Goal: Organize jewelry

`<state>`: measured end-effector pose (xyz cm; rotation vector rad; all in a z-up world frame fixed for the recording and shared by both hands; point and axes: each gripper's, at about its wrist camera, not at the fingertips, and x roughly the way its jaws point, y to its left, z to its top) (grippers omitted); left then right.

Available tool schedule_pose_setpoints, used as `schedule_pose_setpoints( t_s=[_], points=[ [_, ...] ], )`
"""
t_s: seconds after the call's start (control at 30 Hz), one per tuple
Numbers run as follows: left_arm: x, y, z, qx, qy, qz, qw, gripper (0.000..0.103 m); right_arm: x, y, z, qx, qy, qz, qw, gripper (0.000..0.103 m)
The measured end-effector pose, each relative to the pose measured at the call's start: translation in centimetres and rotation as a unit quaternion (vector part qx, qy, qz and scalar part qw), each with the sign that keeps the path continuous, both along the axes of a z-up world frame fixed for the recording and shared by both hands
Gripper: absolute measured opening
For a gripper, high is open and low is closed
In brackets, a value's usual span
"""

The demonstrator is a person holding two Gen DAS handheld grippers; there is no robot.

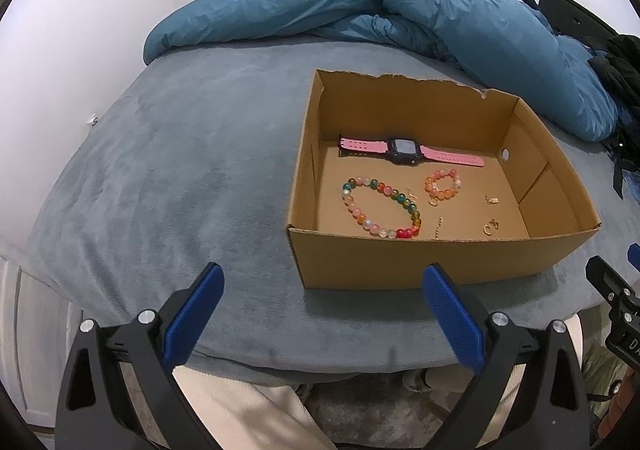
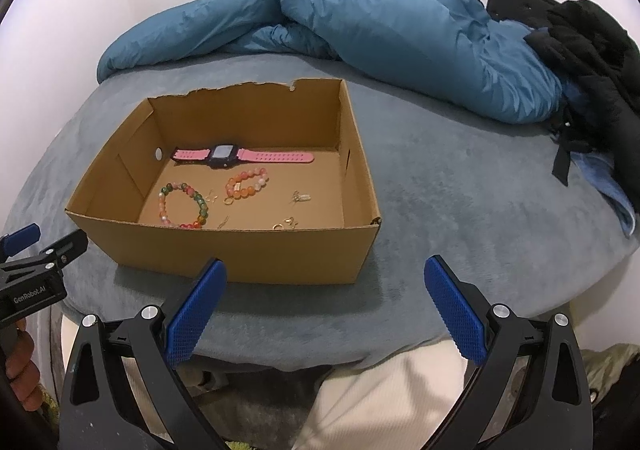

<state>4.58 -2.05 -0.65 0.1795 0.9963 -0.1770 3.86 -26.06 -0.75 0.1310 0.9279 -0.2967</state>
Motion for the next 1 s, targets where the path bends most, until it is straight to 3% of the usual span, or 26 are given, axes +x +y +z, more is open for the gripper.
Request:
schedule_pose_setpoints(
  t_s=[1.0],
  points=[
    [1.2, 2.4, -0.3, 0.008, -0.006, 0.017, 0.9998, 0.097, 1.9, 0.9, 0.1, -0.001, 0.022, -0.005, 1.000, 0.095]
  ],
)
